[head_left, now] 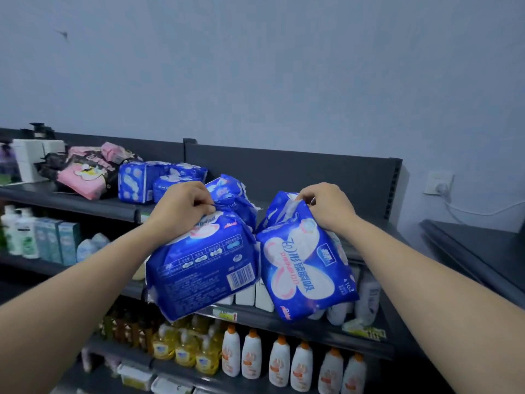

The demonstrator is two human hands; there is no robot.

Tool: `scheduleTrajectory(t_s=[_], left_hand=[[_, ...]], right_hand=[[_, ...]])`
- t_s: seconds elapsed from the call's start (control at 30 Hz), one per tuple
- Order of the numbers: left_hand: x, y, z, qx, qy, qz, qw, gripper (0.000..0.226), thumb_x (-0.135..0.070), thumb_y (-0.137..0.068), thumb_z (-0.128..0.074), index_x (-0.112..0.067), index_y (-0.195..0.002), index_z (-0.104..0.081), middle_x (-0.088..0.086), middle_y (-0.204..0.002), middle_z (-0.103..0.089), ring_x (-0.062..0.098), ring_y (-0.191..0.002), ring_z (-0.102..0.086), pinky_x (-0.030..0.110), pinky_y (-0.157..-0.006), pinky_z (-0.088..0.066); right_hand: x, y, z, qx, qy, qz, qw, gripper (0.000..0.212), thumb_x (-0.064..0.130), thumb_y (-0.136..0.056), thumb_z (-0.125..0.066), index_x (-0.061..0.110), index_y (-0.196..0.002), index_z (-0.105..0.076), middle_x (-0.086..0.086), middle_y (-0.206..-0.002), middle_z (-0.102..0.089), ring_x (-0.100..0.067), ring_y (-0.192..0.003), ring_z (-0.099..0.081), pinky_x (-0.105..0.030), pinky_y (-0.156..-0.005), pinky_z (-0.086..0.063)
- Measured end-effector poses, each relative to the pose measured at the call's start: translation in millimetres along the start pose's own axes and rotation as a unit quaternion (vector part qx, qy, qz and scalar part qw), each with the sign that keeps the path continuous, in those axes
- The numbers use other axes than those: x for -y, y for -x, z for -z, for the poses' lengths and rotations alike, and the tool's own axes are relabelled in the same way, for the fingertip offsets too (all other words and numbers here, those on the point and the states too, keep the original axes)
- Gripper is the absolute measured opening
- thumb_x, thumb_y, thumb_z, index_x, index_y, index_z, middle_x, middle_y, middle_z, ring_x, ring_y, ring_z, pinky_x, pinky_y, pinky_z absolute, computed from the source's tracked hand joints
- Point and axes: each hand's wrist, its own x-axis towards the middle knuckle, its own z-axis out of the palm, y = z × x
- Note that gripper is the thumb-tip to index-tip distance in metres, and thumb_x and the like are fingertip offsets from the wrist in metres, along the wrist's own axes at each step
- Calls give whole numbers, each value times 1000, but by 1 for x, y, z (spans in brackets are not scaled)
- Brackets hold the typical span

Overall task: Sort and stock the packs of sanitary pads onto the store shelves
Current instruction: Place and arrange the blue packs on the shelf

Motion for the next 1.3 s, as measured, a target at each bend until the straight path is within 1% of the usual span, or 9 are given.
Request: scheduleTrajectory(t_s=[0.1,0.23,0.33,0.5,0.6,0.7,0.93,1.07,1.3], left_hand=[[35,-42,-3,-4,-3,-4,1000,7,-8,-83,-72,-6,-76,-74,-7,-84,-63,17,-77,-59,31,-76,-45],[79,-95,-1,-11,-13,-8,1000,11,-7,-83,-72,-8,-72,-73,-9,-81,-60,11,-72,-55,25,-72,-37],[110,-125,1,-26,-21,-5,999,9,-6,-82,-72,-6,-72,-73,-9,-80,-60,12,-72,-56,27,-74,-40],[162,-168,10,-72,-84,-22,994,7,-8,-83,-72,-4,-79,-75,-3,-85,-63,16,-74,-56,23,-68,-35],[197,-198,11,-103,-131,-27,986,9,-7,-84,-70,0,-81,-74,1,-89,-64,20,-76,-56,25,-70,-34],[225,-226,13,-111,-169,-42,978,10,-6,-86,-68,1,-83,-74,6,-94,-65,24,-80,-58,32,-75,-42],[278,-281,21,-100,-268,-114,951,13,1,-88,-61,5,-83,-73,9,-95,-66,31,-89,-60,40,-77,-47],[317,-309,28,-75,-327,-166,927,8,5,-83,-64,6,-80,-71,13,-91,-67,34,-84,-62,42,-70,-48],[389,-363,35,5,-387,-242,890,8,6,-75,-63,2,-75,-70,14,-85,-66,35,-75,-62,44,-58,-53]], right_hand=[[7,-54,-19,-6,-2,12,1000,17,15,-86,-60,28,-79,-70,8,-86,-69,-17,-82,-65,-35,-71,-55],[19,-118,-45,-24,-33,22,999,22,17,-86,-63,34,-71,-64,10,-83,-68,-16,-83,-65,-34,-71,-55],[30,-160,-71,-43,-46,31,998,17,15,-84,-62,29,-78,-70,10,-86,-67,-16,-82,-63,-31,-68,-51],[44,-226,-115,-82,-77,53,992,20,13,-83,-59,23,-89,-75,5,-98,-70,-18,-88,-63,-36,-76,-53],[54,-270,-144,-104,-99,70,987,22,11,-84,-56,20,-88,-76,2,-93,-71,-20,-84,-63,-36,-73,-53],[64,-312,-167,-122,-111,97,982,26,7,-84,-52,17,-88,-75,1,-87,-69,-21,-80,-61,-34,-69,-50],[91,-396,-217,-150,-134,154,967,29,6,-90,-50,16,-100,-75,-3,-100,-66,-20,-91,-56,-27,-71,-34],[114,-432,-245,-145,-138,170,965,30,7,-92,-49,15,-105,-74,-4,-107,-67,-21,-100,-57,-25,-75,-34],[157,-482,-282,-116,-151,153,970,29,5,-87,-51,15,-95,-77,-1,-101,-72,-19,-95,-62,-25,-75,-42]])
